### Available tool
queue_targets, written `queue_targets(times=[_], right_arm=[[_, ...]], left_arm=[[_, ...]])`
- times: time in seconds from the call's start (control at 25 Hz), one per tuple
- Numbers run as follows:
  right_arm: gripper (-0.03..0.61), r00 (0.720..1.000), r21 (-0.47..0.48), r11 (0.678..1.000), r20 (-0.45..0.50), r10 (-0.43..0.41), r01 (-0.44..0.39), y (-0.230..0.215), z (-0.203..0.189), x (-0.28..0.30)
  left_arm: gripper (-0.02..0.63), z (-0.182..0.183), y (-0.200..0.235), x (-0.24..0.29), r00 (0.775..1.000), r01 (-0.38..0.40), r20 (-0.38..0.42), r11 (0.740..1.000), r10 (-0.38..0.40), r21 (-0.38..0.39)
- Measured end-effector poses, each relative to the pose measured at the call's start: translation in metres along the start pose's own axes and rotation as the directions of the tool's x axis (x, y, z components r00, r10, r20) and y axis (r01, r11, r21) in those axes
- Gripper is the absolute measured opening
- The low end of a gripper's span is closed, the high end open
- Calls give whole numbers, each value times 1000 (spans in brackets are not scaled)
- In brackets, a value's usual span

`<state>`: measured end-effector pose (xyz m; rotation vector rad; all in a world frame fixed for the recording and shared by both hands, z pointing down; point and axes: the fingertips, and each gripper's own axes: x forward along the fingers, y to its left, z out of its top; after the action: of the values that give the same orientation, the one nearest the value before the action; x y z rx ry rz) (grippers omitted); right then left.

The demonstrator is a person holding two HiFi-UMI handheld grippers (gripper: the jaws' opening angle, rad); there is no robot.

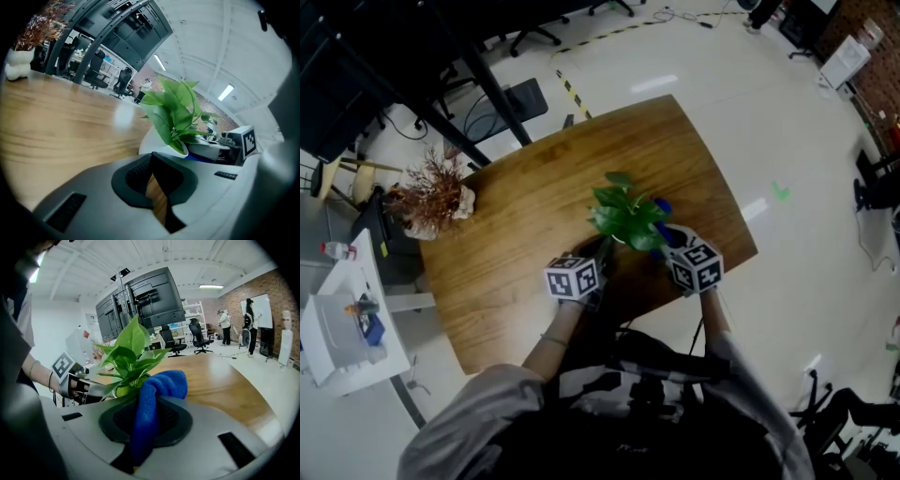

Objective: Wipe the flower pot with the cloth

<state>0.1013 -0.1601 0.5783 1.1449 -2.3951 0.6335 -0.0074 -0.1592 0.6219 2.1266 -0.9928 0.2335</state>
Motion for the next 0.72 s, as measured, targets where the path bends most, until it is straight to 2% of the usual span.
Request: queue_targets(times=[0.2,0.52,0.72], right_arm=[[57,999,16,999,-28,28,-28,9,-9,9],[57,988,38,994,-113,105,-101,48,-45,32],[57,983,50,991,-129,133,-128,62,-52,43]], left_arm=[[6,7,3,-1,1000,3,23,1000,-2,-22],[5,24,34,-8,994,-42,101,996,49,-75],[6,22,41,-18,993,-77,82,995,83,-69]])
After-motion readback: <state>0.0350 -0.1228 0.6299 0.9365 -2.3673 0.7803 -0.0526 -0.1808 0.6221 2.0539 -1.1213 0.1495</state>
